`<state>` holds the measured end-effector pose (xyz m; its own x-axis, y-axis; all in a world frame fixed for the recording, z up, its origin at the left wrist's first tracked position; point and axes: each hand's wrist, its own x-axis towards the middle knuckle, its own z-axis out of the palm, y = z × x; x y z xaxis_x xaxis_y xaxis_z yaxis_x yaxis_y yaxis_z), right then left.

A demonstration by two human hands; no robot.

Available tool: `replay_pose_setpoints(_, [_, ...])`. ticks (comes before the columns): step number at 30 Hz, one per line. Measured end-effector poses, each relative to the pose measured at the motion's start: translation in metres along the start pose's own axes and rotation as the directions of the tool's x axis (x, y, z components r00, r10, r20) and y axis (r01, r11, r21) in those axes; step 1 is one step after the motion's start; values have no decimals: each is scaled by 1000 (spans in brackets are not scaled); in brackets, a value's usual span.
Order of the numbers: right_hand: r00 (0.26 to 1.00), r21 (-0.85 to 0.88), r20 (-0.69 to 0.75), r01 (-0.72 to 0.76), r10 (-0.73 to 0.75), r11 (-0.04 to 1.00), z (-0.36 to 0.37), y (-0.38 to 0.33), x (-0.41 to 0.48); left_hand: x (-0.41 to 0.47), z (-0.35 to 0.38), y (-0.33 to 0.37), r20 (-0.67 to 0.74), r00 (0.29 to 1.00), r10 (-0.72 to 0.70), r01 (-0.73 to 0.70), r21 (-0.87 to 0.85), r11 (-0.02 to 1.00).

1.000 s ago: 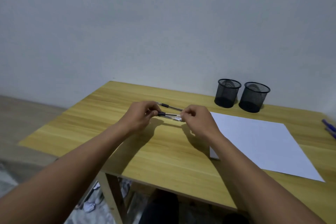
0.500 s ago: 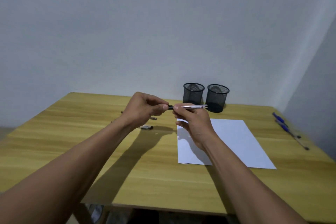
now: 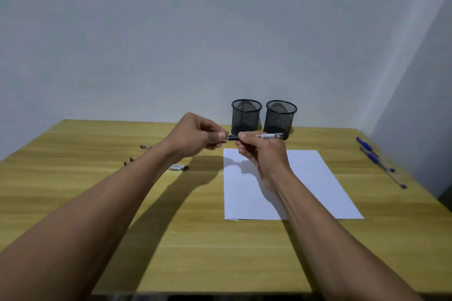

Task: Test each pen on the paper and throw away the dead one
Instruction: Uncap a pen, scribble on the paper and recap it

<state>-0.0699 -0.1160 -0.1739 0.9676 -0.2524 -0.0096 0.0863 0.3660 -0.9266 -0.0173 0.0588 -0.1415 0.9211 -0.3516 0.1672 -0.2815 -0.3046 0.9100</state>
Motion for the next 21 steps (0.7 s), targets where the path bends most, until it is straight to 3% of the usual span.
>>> replay_pose_setpoints(3, [1000, 19, -24, -2, 2, 1000, -1, 5, 3, 4, 3, -2, -8, 1000, -5, 5, 20, 1000])
replay_pose_setpoints(7, [1000, 4, -30, -1, 1, 1000, 1, 7, 7, 9, -1, -1, 54, 992, -117, 119, -52, 991])
replay_pose_setpoints(11, [998, 31, -69, 18, -15, 999, 3, 7, 10, 16, 1, -2, 5, 999, -41, 41, -25, 999])
replay_pose_setpoints(18, [997, 13, -72, 29, -28, 1000, -1, 9, 11, 21, 0, -2, 142, 967, -213, 231, -119, 966])
replay_pose_setpoints(21, [996, 6, -85, 38, -37, 999, -1, 9, 14, 26, 2, -4, 95, 984, -153, 162, -94, 982])
